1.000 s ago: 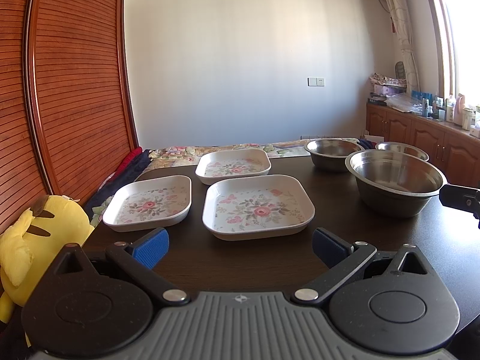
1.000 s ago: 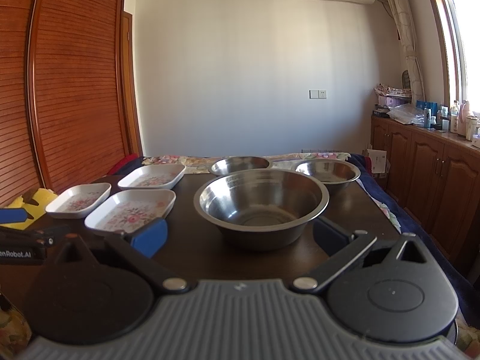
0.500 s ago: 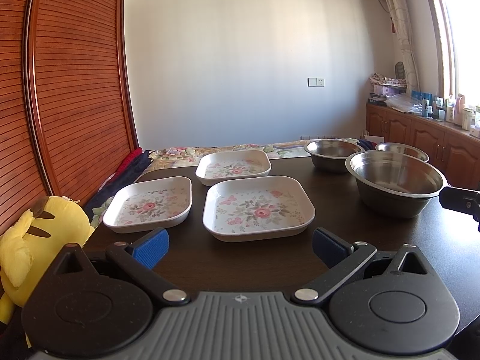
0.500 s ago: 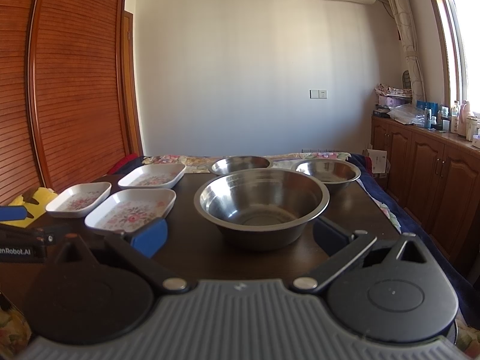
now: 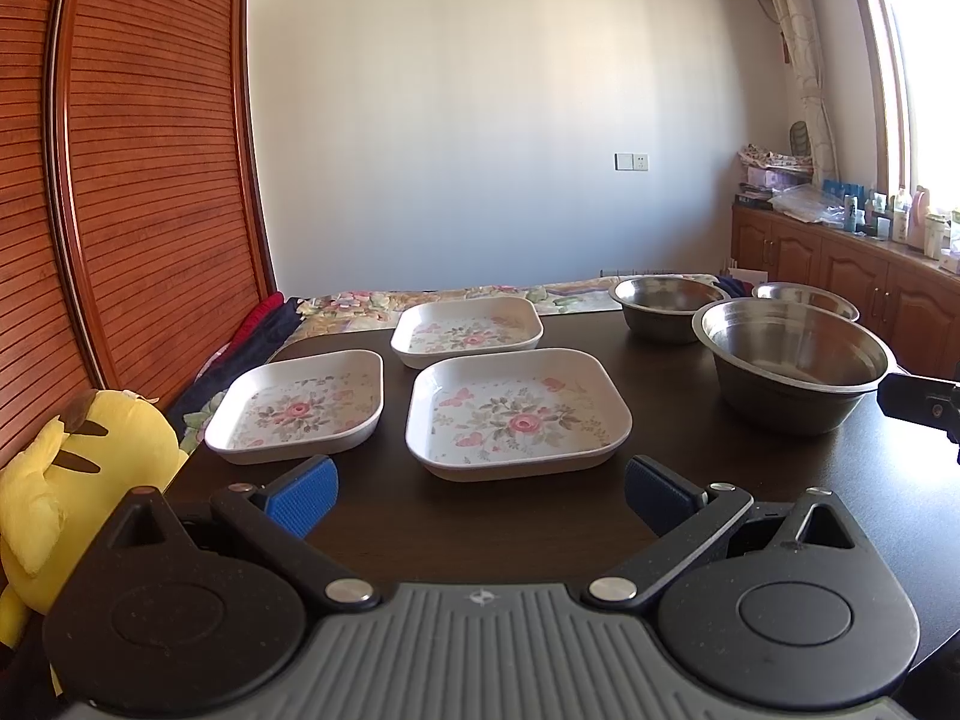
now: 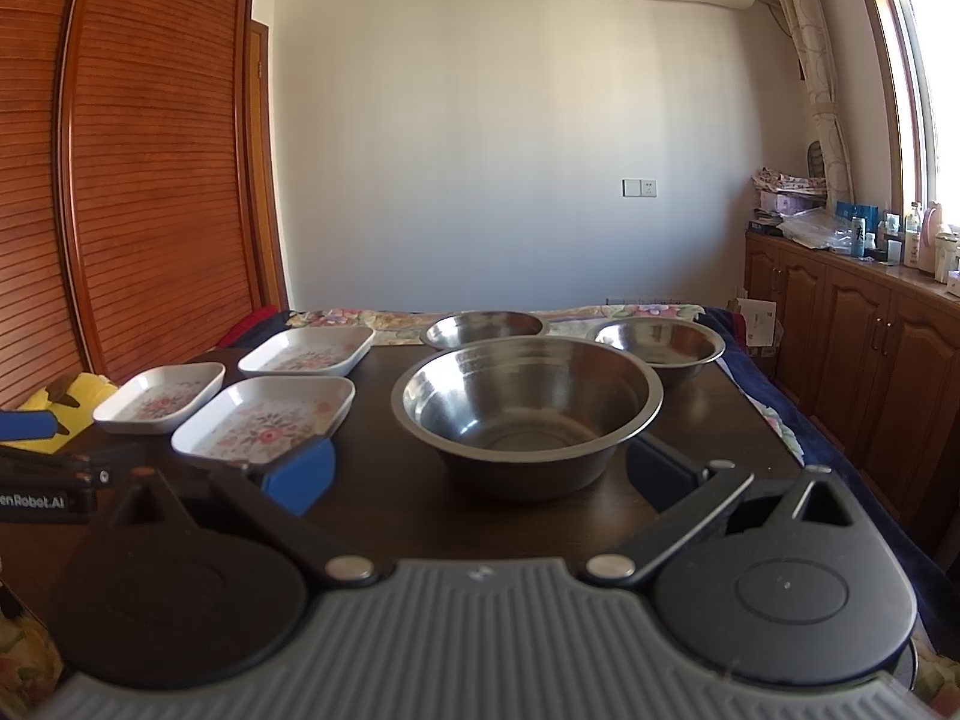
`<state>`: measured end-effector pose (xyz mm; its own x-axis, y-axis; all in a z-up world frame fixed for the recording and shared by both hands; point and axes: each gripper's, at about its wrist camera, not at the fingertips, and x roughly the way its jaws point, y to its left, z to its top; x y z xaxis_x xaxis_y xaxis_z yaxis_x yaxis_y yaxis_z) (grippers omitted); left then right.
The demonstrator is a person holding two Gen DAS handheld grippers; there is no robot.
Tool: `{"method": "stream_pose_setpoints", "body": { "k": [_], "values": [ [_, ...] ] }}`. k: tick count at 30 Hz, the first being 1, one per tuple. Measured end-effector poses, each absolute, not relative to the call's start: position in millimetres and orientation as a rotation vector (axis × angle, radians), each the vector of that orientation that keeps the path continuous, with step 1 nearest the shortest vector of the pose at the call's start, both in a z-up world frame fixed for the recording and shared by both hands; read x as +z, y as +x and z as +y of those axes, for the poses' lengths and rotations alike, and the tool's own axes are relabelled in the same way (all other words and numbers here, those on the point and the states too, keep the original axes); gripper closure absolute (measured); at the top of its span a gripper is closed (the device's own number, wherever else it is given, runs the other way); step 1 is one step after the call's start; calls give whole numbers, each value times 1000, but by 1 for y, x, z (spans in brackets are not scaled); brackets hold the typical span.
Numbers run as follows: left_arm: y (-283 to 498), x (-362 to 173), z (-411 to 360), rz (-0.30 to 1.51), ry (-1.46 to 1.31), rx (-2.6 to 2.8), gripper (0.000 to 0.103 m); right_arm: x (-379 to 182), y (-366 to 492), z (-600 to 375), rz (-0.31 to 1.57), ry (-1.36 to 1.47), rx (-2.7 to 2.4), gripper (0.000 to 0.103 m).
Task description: Organize plates and bowls
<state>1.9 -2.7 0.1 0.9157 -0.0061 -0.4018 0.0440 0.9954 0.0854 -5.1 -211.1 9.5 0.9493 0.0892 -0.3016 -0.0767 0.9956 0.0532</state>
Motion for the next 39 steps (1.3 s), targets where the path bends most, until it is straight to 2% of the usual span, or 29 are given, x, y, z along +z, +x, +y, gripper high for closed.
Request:
{"method": "stream_pose_setpoints", "body": {
  "k": [19, 30, 33, 39],
  "values": [
    [44, 6, 42, 444, 70, -20, 1, 20, 33, -173, 374, 5, 318, 0],
    [72, 9, 52, 484, 100, -59, 5, 23, 65, -140, 409, -56, 414, 1],
    [79, 6, 54, 502, 108, -75, 9, 20, 72, -135, 427, -54, 430, 8],
    [94, 1, 55, 536, 117, -92, 13, 12, 84, -126, 465, -47, 445, 12]
  ]
}}
